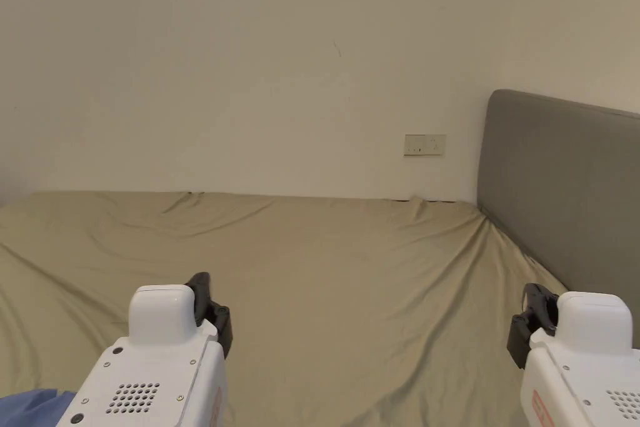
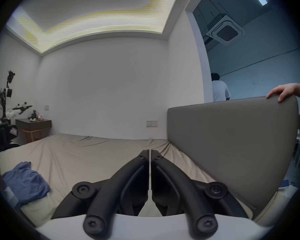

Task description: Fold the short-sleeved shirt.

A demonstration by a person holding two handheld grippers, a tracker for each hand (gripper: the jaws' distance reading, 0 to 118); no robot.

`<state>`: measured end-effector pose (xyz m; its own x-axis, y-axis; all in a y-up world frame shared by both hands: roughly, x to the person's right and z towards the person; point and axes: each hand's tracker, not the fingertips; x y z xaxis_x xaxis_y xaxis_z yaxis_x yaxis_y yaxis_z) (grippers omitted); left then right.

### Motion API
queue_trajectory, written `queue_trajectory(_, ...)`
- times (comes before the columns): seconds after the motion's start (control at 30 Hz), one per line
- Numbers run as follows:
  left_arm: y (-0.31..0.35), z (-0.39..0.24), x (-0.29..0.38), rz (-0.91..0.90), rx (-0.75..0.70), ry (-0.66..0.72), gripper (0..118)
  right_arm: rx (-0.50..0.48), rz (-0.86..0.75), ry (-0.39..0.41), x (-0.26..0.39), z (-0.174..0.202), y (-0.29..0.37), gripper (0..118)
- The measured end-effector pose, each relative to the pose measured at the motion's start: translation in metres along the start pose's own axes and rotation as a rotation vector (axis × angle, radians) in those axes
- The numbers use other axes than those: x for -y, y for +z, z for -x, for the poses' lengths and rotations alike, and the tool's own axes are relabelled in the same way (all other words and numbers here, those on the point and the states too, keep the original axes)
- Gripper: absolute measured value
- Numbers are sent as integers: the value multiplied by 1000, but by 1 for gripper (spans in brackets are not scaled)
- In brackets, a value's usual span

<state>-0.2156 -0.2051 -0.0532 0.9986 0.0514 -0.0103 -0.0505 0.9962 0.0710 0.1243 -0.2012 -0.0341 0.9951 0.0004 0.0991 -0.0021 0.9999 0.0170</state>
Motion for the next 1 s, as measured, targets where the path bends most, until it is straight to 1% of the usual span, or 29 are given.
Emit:
queue_trajectory(0.03, -2, 0, -1, 24, 26, 11, 0, -7, 12, -9, 0, -1, 0, 4)
queue_trajectory(0.07, -2, -1, 0, 13, -6, -2, 0, 8, 3, 2, 1, -1, 0, 4)
queue_trajectory(0.13, -1, -3, 1, 9, -25, -28, 0, 38, -12, 50, 3, 5, 2, 4)
queue_trajectory(0.2, 1, 2, -1, 8, -38, -19, 0, 25, -9, 48, 0, 8, 2, 4)
queue_trajectory(0.27, 4, 16, -5, 11, -60, -7, 0, -30, -9, 32, -3, 18, -2, 4)
queue_trajectory(0.33, 11, 37, -10, 5, -145, -30, 0, -100, -10, 22, -7, 37, -13, 4)
queue_trajectory(0.43, 32, 89, -21, 6, -283, -52, 0, -199, -35, 48, -12, 84, -27, 4)
queue_trajectory(0.47, 39, 108, -23, 17, -324, -48, 0, -249, -41, 49, -11, 102, -30, 4)
queue_trajectory(0.57, 58, 158, -25, 74, -409, 1, 0, -379, -24, 51, -8, 147, -38, 4)
queue_trajectory(0.6, 61, 171, -22, 101, -426, 20, 0, -410, -14, 52, -6, 161, -40, 4)
queue_trajectory(0.67, 64, 190, -14, 156, -440, 37, 0, -440, -7, 57, -1, 178, -46, 4)
queue_trajectory(0.77, 55, 205, 9, 227, -409, 63, 0, -470, 18, 52, 7, 192, -55, 4)
queue_trajectory(0.8, 49, 208, 17, 269, -408, 70, 13, -475, 29, 47, 11, 192, -58, 4)
queue_trajectory(0.83, 39, 211, 28, 339, -394, 70, 69, -476, 42, 45, 15, 193, -63, 4)
queue_trajectory(0.87, 27, 214, 42, 434, -381, 78, 115, -468, 59, 45, 20, 194, -69, 4)
queue_trajectory(0.9, 21, 211, 55, 436, -345, 122, 118, -459, 77, 46, 25, 194, -75, 4)
queue_trajectory(0.93, 13, 215, 72, 478, -352, 97, 118, -447, 94, 46, 29, 192, -79, 4)
queue_trajectory(1.0, -12, 217, 103, 589, -342, 91, 118, -418, 132, 51, 41, 191, -90, 4)
